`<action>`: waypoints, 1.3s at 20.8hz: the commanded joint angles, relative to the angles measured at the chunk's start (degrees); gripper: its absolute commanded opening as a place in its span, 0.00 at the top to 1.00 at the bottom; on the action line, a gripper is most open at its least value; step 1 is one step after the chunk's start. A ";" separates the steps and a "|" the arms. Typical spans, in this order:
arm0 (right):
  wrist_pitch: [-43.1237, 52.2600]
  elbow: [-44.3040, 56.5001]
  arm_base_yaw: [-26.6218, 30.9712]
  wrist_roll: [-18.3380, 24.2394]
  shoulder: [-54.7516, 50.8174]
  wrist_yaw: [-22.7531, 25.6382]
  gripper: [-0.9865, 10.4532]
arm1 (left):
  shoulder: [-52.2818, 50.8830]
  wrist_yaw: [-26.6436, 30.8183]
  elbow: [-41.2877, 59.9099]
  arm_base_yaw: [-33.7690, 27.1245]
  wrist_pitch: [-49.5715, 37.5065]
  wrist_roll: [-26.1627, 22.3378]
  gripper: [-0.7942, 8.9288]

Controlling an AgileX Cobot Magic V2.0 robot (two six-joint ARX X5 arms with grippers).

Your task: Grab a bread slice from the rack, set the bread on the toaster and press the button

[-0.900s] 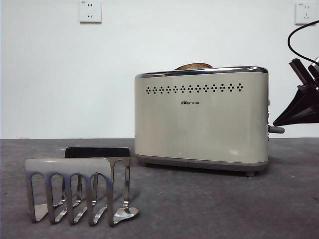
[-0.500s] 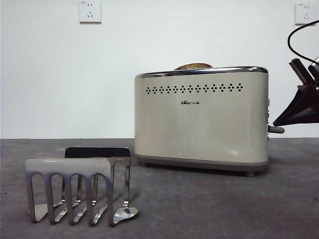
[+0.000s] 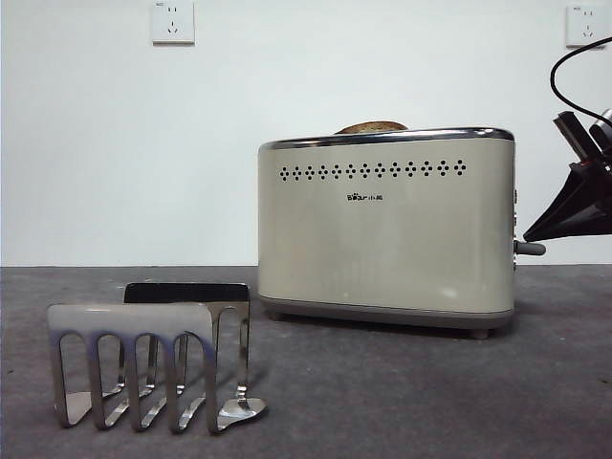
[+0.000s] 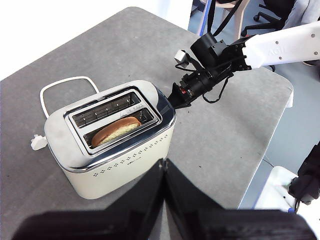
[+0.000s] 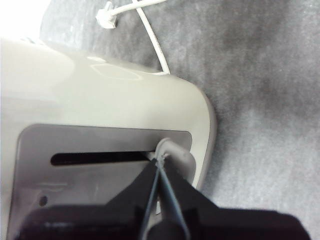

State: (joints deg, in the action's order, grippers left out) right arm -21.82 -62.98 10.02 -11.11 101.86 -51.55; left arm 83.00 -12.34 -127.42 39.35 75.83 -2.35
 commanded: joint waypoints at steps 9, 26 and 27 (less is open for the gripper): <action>-4.50 -2.05 -0.37 1.27 -5.14 2.03 0.92 | -0.17 -0.04 0.37 0.04 -0.13 -0.44 0.93; -17.27 -6.43 -0.37 -0.52 -34.91 8.46 0.92 | -0.26 -0.04 0.37 0.07 -0.13 1.11 0.93; -18.38 -7.17 -0.37 -0.31 -36.26 9.94 0.92 | -0.28 -0.04 0.37 0.07 -0.13 1.51 0.93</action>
State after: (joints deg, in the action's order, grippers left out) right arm -39.72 -69.54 9.76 -11.55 66.67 -42.72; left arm 83.00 -12.34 -127.42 39.35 75.83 -1.63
